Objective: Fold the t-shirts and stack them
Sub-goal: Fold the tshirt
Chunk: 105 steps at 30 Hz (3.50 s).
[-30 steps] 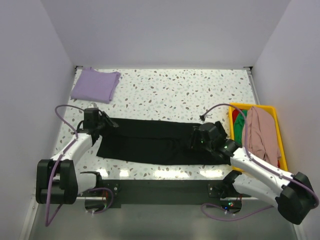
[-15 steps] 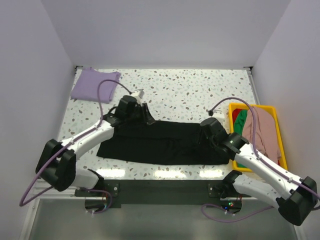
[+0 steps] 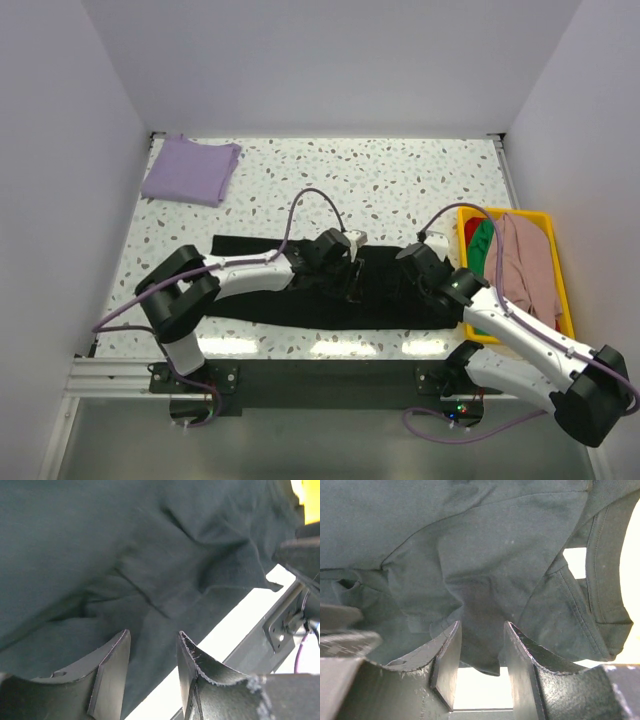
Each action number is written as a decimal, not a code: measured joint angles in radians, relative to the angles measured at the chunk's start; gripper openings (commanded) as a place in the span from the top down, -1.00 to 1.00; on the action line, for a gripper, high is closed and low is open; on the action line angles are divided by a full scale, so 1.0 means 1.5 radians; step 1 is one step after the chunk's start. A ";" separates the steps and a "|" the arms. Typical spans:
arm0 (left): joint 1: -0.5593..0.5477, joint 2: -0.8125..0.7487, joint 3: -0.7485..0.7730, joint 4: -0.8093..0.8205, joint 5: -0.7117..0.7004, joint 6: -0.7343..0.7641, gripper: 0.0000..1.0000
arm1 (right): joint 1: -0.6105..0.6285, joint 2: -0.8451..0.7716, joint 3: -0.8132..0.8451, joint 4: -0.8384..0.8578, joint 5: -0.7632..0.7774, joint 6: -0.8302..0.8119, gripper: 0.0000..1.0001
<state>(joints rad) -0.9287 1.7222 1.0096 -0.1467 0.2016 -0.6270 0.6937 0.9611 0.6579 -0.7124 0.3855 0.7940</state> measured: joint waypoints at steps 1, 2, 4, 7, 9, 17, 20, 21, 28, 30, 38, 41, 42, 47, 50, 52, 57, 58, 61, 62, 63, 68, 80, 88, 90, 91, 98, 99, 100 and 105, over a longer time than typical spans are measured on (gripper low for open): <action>-0.009 0.008 0.001 0.003 0.003 -0.001 0.07 | 0.000 0.000 0.000 0.000 0.000 0.001 0.13; -0.016 0.016 0.002 0.006 0.007 -0.004 0.07 | 0.000 0.000 0.000 -0.001 0.001 0.002 0.13; -0.025 0.030 0.003 0.011 0.012 -0.006 0.07 | 0.000 0.000 0.000 -0.001 0.005 0.004 0.13; -0.035 0.051 0.010 0.018 0.017 -0.012 0.09 | 0.000 0.000 0.000 -0.002 0.011 0.005 0.13; -0.040 0.065 0.017 0.024 0.018 -0.018 0.10 | 0.000 0.000 0.000 -0.004 0.011 0.005 0.13; -0.050 0.091 0.035 0.044 0.017 -0.040 0.14 | 0.000 -0.008 0.000 -0.005 0.011 0.007 0.13; -0.050 0.098 0.037 0.051 0.013 -0.046 0.18 | 0.000 -0.013 0.000 -0.005 0.011 0.007 0.13; -0.050 0.099 0.037 0.052 0.011 -0.047 0.20 | 0.000 -0.014 0.000 -0.005 0.011 0.007 0.13; -0.052 0.099 0.038 0.050 -0.016 -0.049 0.62 | 0.000 -0.015 0.000 -0.008 0.011 0.007 0.13; -0.052 0.098 0.038 0.048 -0.024 -0.049 0.77 | 0.000 -0.017 0.000 -0.010 0.011 0.007 0.13; -0.053 0.060 0.038 0.027 -0.050 -0.047 1.00 | 0.000 -0.023 0.000 -0.022 0.014 0.012 0.13; -0.053 0.030 0.037 0.018 -0.058 -0.047 1.00 | 0.000 -0.025 0.000 -0.026 0.015 0.013 0.11; -0.053 0.019 0.037 0.017 -0.061 -0.047 1.00 | 0.000 -0.026 0.000 -0.028 0.016 0.014 0.11; -0.053 -0.011 0.032 0.012 -0.073 -0.047 1.00 | 0.000 -0.027 0.000 -0.034 0.019 0.021 0.07; -0.053 -0.018 0.015 0.011 -0.077 -0.047 1.00 | 0.000 -0.027 0.000 -0.038 0.025 0.024 0.04; -0.053 -0.018 0.003 0.009 -0.077 -0.048 1.00 | 0.000 -0.026 0.000 -0.041 0.029 0.025 0.02; -0.053 -0.018 -0.028 0.005 -0.077 -0.047 0.72 | -0.003 -0.008 0.003 -0.049 0.042 0.024 -0.05; -0.053 -0.018 -0.029 0.001 -0.077 -0.046 0.68 | -0.006 0.002 0.005 -0.049 0.045 0.024 -0.05; -0.053 -0.021 -0.029 -0.001 -0.077 -0.046 0.63 | -0.036 0.038 0.014 -0.043 0.046 0.017 -0.05; -0.052 -0.023 -0.029 -0.001 -0.077 -0.046 0.60 | -0.058 0.050 0.015 -0.036 0.040 0.011 -0.05; -0.050 -0.025 -0.028 -0.002 -0.077 -0.043 0.53 | -0.086 0.059 0.015 -0.026 0.029 0.003 -0.05; -0.045 -0.030 -0.023 -0.011 -0.072 -0.027 0.35 | -0.182 0.114 0.024 0.020 0.009 -0.023 -0.06; 0.108 -0.148 -0.015 -0.061 -0.072 0.014 0.45 | -0.276 0.228 0.074 0.116 -0.011 -0.046 -0.10; 0.239 -0.077 0.033 -0.074 -0.086 0.018 0.56 | -0.366 0.299 0.120 0.166 -0.040 -0.057 -0.09; 0.261 -0.052 0.034 -0.075 -0.090 0.018 0.56 | -0.385 0.315 0.120 0.187 -0.056 -0.059 -0.08; 0.270 -0.040 0.034 -0.075 -0.092 0.018 0.57 | -0.393 0.319 0.120 0.195 -0.063 -0.059 -0.08; 0.314 0.025 0.034 -0.078 -0.098 0.018 0.60 | -0.407 0.345 0.120 0.233 -0.097 -0.058 0.09; 0.318 0.028 0.034 -0.078 -0.099 0.018 0.60 | -0.407 0.345 0.120 0.238 -0.100 -0.058 0.12; 0.322 0.029 0.034 -0.078 -0.100 0.018 0.60 | -0.407 0.345 0.120 0.242 -0.102 -0.058 0.17; 0.339 0.033 0.034 -0.075 -0.100 0.016 0.60 | -0.409 0.345 0.120 0.258 -0.114 -0.057 0.56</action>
<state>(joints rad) -0.4198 1.7714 1.0599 -0.2592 0.0509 -0.6033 0.0807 1.4788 0.8371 -0.3248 0.2146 0.7086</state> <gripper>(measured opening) 0.205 0.290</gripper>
